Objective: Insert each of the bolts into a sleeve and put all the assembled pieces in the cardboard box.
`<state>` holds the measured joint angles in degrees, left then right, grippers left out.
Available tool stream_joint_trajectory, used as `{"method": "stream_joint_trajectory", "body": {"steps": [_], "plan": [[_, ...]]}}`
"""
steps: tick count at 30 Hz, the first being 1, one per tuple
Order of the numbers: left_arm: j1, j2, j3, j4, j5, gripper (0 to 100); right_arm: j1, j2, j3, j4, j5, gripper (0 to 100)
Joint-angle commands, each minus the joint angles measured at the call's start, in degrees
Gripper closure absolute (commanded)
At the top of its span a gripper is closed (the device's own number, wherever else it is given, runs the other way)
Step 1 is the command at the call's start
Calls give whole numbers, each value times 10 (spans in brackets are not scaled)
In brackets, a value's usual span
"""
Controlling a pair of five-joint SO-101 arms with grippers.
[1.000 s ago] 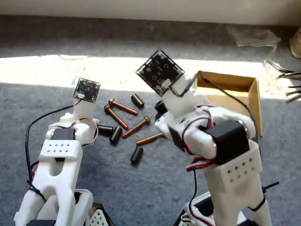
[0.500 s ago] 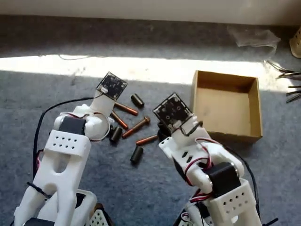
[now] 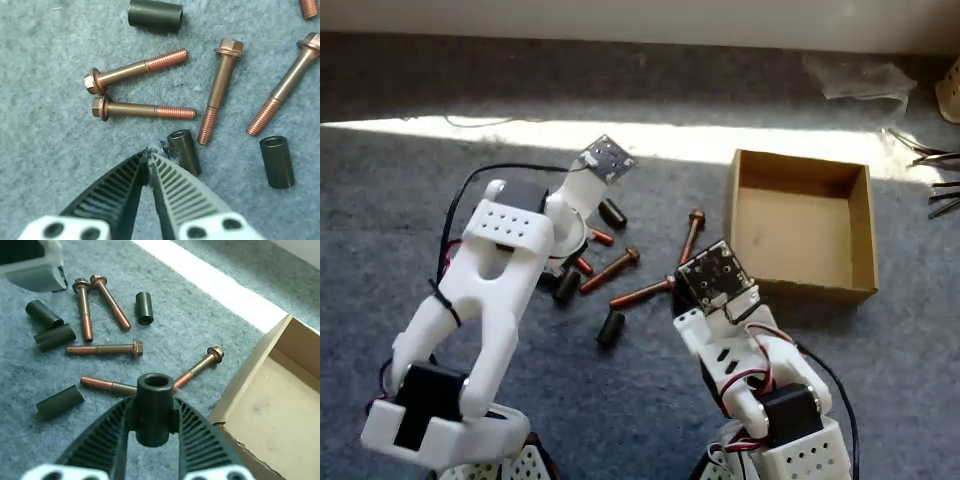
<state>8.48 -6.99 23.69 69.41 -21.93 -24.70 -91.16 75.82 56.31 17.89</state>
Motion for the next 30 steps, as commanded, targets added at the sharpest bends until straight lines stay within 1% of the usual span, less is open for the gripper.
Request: {"method": "stream_joint_trajectory", "body": {"steps": [1, 4, 5, 7, 9, 12, 15, 17, 21, 26, 30], "plan": [[31, 59, -115, 74, -4, 995, 22, -70, 29, -21, -5, 995], [70, 64, -144, 112, -6, 995, 49, -127, 66, -20, -7, 995], [85, 64, -148, 117, -16, 995, 53, -142, 82, -20, -14, 995], [110, 67, -150, 118, -57, 995, 62, -144, 103, -22, -33, 995], [123, 69, -150, 115, -81, 995, 66, -138, 113, -22, -40, 995], [126, 70, -150, 109, -81, 995, 65, -141, 116, -23, -41, 995], [124, 79, -146, 86, -81, 995, 63, -142, 128, -55, -55, 995], [125, 102, -153, 81, -81, 995, 63, -142, 147, -84, -79, 995], [139, 169, -194, 76, -81, 995, 63, -142, 183, -131, -84, 995], [147, 235, -262, 78, -79, 995, 63, -142, 195, -138, -83, 995], [148, 258, -285, 79, -75, 995, 65, -142, 195, -138, -82, 995]]}}
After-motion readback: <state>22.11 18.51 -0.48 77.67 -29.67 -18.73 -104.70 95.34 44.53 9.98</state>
